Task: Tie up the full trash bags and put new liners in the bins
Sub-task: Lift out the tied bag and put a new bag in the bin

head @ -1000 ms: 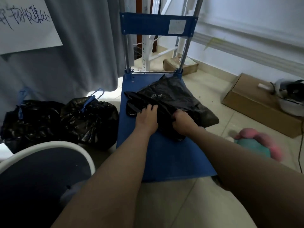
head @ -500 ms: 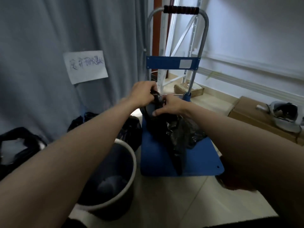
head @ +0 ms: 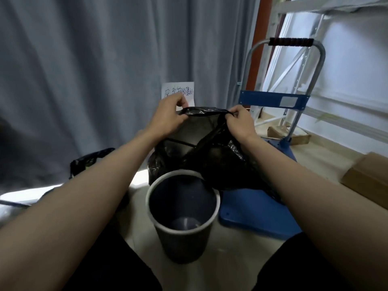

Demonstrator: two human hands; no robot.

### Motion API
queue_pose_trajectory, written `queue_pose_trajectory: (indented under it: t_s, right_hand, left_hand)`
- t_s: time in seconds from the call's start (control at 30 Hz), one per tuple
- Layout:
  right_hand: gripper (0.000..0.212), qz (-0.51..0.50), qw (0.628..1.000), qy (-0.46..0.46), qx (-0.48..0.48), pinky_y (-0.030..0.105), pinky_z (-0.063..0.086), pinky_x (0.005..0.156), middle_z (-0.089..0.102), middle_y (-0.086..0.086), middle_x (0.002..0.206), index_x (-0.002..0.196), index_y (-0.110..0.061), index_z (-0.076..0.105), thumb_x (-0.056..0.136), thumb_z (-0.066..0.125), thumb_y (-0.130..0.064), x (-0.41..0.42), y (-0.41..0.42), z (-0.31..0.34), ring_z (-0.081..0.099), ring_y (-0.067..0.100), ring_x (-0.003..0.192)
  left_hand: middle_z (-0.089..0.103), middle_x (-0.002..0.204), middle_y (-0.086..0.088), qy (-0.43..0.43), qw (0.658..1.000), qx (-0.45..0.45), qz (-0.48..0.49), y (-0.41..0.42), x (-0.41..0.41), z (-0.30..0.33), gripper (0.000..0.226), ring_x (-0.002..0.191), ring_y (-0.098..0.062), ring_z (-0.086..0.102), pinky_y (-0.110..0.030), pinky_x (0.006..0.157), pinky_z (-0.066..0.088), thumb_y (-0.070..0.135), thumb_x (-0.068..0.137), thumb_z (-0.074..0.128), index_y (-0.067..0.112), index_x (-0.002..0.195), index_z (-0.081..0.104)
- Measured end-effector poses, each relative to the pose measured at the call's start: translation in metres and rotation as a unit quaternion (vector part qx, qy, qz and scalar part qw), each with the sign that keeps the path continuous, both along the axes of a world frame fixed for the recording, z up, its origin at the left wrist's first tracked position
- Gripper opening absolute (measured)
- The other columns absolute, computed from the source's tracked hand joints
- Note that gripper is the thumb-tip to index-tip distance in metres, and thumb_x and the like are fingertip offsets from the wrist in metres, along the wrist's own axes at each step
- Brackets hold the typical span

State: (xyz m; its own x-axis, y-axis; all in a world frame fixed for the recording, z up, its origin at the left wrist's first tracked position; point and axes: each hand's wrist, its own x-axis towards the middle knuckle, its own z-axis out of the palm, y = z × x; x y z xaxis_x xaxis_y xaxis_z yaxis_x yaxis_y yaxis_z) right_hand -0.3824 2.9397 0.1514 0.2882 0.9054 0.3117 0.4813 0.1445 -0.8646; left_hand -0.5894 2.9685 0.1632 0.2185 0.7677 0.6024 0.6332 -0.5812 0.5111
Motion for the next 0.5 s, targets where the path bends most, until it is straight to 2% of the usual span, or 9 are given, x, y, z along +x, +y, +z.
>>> queue_pose_trajectory:
  t_s: [0.07,0.13,0.17,0.23,0.3,0.33,0.4,0.47,0.5]
  right_hand:
    - [0.006,0.03,0.999,0.035,0.005,0.033,0.046,0.082,0.06,0.002,0.091,0.095,-0.015,0.057,0.094,0.051,-0.014,-0.005,-0.002,0.005,0.058,0.018,0.088]
    - [0.009,0.058,0.996,0.062,0.006,0.029,0.046,0.079,0.06,0.002,0.09,0.096,-0.013,0.058,0.095,0.049,-0.013,-0.01,-0.004,0.009,0.058,0.016,0.086]
    - [0.011,0.068,0.994,0.081,0.003,0.026,0.045,0.075,0.06,0.001,0.087,0.096,-0.013,0.059,0.095,0.048,-0.014,-0.012,-0.005,0.011,0.057,0.015,0.083]
    - [0.017,0.082,0.986,0.142,-0.015,0.021,0.045,0.065,0.061,0.001,0.084,0.101,-0.01,0.061,0.096,0.047,-0.018,-0.014,-0.006,0.013,0.058,0.013,0.077]
    - [0.032,0.088,0.982,0.162,-0.047,0.025,0.048,0.067,0.065,0.004,0.088,0.109,-0.004,0.062,0.095,0.049,-0.029,-0.012,-0.006,0.013,0.061,0.016,0.08]
    - [0.039,0.088,0.987,0.117,-0.068,0.027,0.049,0.07,0.066,0.005,0.091,0.109,-0.004,0.063,0.093,0.051,-0.037,-0.011,-0.006,0.012,0.063,0.017,0.082]
    - [0.05,0.102,0.984,-0.066,-0.13,0.028,0.048,0.068,0.065,0.005,0.09,0.097,-0.011,0.066,0.084,0.057,-0.058,-0.011,-0.008,0.007,0.062,0.018,0.081]
    - [0.056,0.143,0.933,-0.252,-0.216,0.024,0.047,0.062,0.063,0.004,0.089,0.096,-0.014,0.067,0.077,0.062,-0.067,-0.016,-0.015,-0.001,0.06,0.018,0.077]
    - [0.053,0.164,0.899,-0.312,-0.259,0.023,0.048,0.058,0.063,0.005,0.089,0.096,-0.014,0.067,0.077,0.064,-0.064,-0.02,-0.019,-0.007,0.061,0.018,0.074]
  left_hand:
    - [0.067,0.101,0.0,-0.006,1.0,0.003,0.016,-0.001,-0.013,-0.001,0.018,0.1,-0.015,0.061,-0.016,0.077,0.038,0.007,0.076,0.068,0.013,0.086,0.054]
    - [0.066,0.104,-0.003,-0.014,1.0,-0.01,0.025,-0.002,-0.024,0.0,0.027,0.102,-0.016,0.061,-0.011,0.074,0.039,0.005,0.076,0.068,0.014,0.09,0.048]
    - [0.065,0.102,-0.006,-0.005,0.999,-0.016,0.031,-0.002,-0.028,0.0,0.03,0.1,-0.019,0.061,-0.016,0.076,0.042,0.005,0.076,0.069,0.013,0.093,0.046]
    - [0.067,0.102,-0.009,0.043,0.996,-0.022,0.069,-0.002,-0.035,0.001,0.034,0.097,-0.027,0.062,-0.034,0.082,0.047,0.012,0.077,0.073,0.011,0.102,0.049]
    - [0.069,0.103,-0.014,0.101,0.987,-0.028,0.123,-0.002,-0.04,0.001,0.032,0.099,-0.034,0.062,-0.038,0.083,0.045,0.018,0.079,0.073,0.012,0.107,0.059]
    - [0.069,0.099,-0.017,0.121,0.982,-0.032,0.142,-0.002,-0.042,0.001,0.025,0.099,-0.037,0.061,-0.038,0.081,0.044,0.02,0.081,0.07,0.012,0.105,0.065]
    - [0.067,0.086,-0.02,0.127,0.979,-0.054,0.15,-0.004,-0.043,0.001,0.012,0.093,-0.039,0.061,-0.039,0.077,0.045,0.022,0.082,0.067,0.013,0.09,0.069]
    - [0.066,0.083,-0.014,0.12,0.98,-0.091,0.131,-0.006,-0.04,-0.001,0.008,0.093,-0.034,0.063,-0.038,0.079,0.05,0.021,0.082,0.066,0.013,0.083,0.066]
    - [0.068,0.088,-0.012,0.124,0.979,-0.107,0.118,-0.006,-0.038,-0.003,0.01,0.095,-0.031,0.064,-0.039,0.083,0.051,0.02,0.082,0.067,0.012,0.088,0.068]
